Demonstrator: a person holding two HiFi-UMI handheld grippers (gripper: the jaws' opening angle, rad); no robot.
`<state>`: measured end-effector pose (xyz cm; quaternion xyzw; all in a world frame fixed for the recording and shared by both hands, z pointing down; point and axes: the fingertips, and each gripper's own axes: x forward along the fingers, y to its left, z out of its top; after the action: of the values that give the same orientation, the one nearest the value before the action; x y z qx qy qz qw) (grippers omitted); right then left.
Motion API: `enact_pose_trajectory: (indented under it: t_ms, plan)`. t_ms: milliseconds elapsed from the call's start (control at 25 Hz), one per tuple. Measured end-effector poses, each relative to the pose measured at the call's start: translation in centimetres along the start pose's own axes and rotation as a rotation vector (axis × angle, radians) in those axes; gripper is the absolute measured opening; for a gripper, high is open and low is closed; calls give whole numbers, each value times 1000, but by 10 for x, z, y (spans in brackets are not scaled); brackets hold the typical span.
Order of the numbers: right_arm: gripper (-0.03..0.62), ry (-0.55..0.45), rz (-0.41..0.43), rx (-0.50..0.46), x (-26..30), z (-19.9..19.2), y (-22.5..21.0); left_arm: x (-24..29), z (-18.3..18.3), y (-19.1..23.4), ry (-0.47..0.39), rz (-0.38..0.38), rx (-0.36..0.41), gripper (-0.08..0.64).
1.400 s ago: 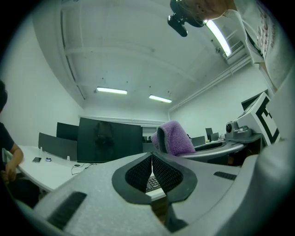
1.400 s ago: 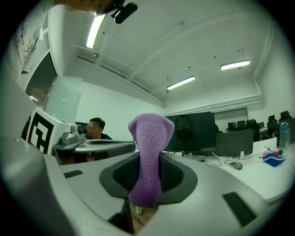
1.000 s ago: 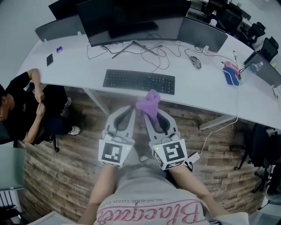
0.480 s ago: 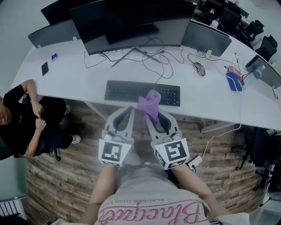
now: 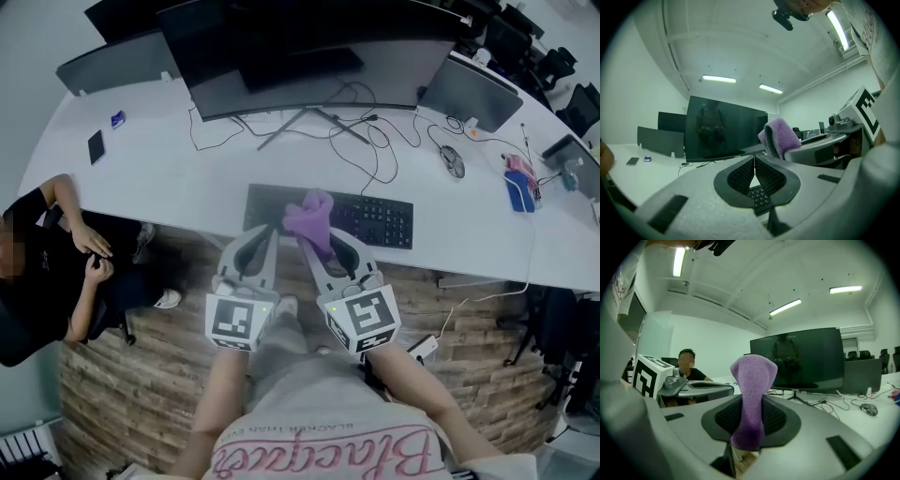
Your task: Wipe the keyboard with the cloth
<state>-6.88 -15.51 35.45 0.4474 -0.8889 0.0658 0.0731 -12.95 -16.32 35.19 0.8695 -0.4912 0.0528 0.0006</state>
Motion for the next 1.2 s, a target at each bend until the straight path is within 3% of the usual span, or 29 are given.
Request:
enact_pose_trajectory:
  t_ms: [720, 1200]
  plan:
    - [89, 222, 83, 158, 159, -68, 14, 43, -77, 112, 165, 34, -41, 8]
    - [90, 337, 33, 248, 221, -109, 10, 62, -123, 149, 261, 12, -61, 8]
